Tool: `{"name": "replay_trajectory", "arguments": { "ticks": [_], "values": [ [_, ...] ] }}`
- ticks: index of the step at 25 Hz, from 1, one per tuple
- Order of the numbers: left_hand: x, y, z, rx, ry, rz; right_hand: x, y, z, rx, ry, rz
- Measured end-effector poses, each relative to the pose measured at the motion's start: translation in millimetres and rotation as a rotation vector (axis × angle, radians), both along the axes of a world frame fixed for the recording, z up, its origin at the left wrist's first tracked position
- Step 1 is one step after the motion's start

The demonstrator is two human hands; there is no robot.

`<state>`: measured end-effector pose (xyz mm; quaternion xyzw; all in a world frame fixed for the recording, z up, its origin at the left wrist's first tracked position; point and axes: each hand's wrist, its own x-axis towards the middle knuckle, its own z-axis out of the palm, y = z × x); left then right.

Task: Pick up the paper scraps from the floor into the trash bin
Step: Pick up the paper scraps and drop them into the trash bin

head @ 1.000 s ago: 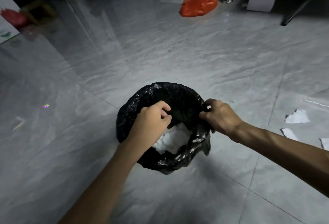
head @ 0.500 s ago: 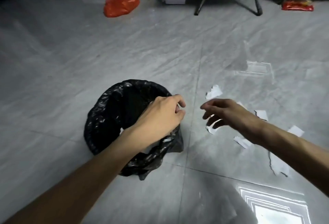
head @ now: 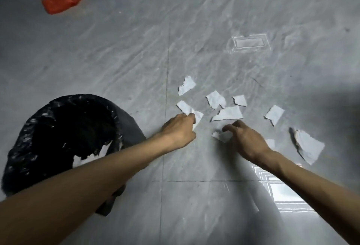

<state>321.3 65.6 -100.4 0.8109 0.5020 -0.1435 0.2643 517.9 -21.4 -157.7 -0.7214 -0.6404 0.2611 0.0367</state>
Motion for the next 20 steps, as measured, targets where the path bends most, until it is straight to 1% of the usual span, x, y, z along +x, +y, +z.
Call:
{"name": "replay_trajectory", "arguments": {
  "ticks": [3, 5, 6, 8, 9, 11, 13, 15, 18, 19, 20],
  "values": [
    [13.7, 4.4, -41.4, 0.099, 0.072, 0.074, -1.9, 3.4, -21.0, 0.021, -0.044, 0.079],
    [21.7, 2.5, -65.9, 0.176, 0.071, 0.092, 3.1, 6.8, -26.6, 0.047, 0.009, 0.104],
    [23.4, 1.4, -75.7, 0.211, 0.053, 0.099, 7.4, 11.0, -26.8, 0.087, 0.055, 0.093],
    [23.0, 1.7, -90.0, 0.265, -0.011, 0.121, 19.8, 27.5, -27.8, 0.198, 0.141, -0.016],
    [20.9, 3.2, -93.7, 0.278, -0.033, 0.140, 27.0, 39.2, -29.1, 0.235, 0.147, -0.080],
    [15.8, 4.1, -97.6, 0.289, -0.048, 0.157, 37.8, 57.5, -35.3, 0.198, 0.076, -0.137],
    [13.2, 3.2, -97.8, 0.280, -0.065, 0.148, 40.0, 63.4, -46.0, 0.146, -0.002, -0.117],
    [12.0, 1.8, -92.4, 0.302, -0.113, 0.168, 35.1, 60.9, -51.4, 0.148, -0.028, -0.105],
    [14.7, 3.6, -87.4, 0.437, -0.241, 0.197, 30.6, 55.5, -52.1, 0.180, 0.017, -0.138],
    [16.2, 7.2, -87.5, 0.460, -0.256, 0.190, 29.7, 54.4, -49.5, 0.192, 0.066, -0.177],
    [17.8, 11.9, -88.1, 0.440, -0.237, 0.177, 28.3, 52.9, -45.7, 0.202, 0.137, -0.226]
  ]
}}
